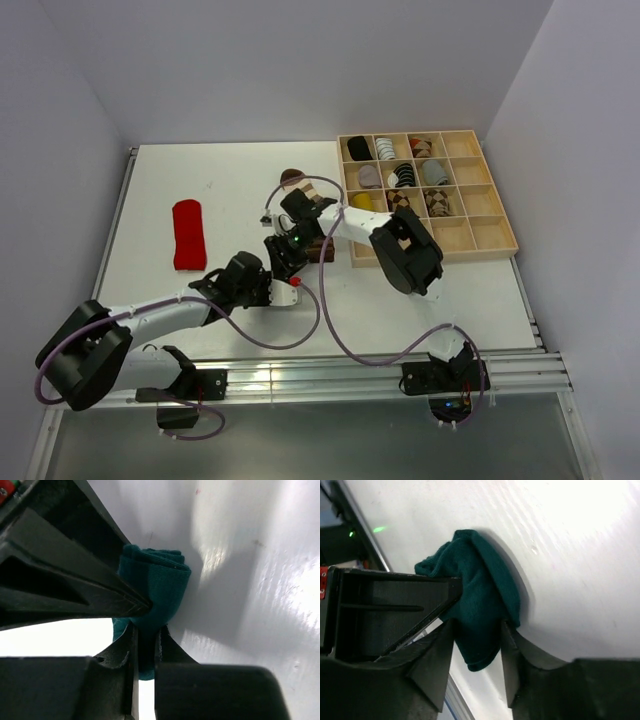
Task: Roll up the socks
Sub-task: Roll the sock at the center of the board.
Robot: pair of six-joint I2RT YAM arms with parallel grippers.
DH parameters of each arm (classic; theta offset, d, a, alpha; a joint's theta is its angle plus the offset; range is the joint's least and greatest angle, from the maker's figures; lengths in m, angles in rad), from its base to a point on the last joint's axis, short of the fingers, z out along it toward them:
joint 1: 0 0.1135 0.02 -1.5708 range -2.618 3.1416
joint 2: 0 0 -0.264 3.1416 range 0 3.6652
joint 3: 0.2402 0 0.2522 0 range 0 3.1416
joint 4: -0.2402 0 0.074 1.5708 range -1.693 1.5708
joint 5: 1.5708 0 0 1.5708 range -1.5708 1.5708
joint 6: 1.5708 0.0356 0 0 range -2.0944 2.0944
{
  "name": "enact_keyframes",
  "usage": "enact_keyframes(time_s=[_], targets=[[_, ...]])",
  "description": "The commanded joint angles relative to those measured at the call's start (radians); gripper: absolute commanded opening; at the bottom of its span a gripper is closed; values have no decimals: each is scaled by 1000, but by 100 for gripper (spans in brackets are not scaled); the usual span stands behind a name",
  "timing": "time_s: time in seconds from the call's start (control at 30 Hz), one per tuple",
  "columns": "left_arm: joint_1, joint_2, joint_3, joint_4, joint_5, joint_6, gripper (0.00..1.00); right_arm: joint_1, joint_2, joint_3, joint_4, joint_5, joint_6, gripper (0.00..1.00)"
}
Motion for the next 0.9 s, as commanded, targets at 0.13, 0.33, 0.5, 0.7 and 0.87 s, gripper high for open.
enact_keyframes(time_s=[0.13,0.33,0.5,0.7,0.87], targets=[[24,55,62,-259,185,-38,0,-64,-299,-230,253,275,187,56],[75,83,114,-328,243,-32,0,-134,-582,-483,450,449,319,57],[104,135,175,-412,309,-20,0,-144,-795,-684,553,633,393,58],[161,227,269,-510,392,6,0,-148,-1142,-943,696,743,391,59],[221,363,395,-645,444,51,0,-119,-1357,-1043,702,749,251,61]])
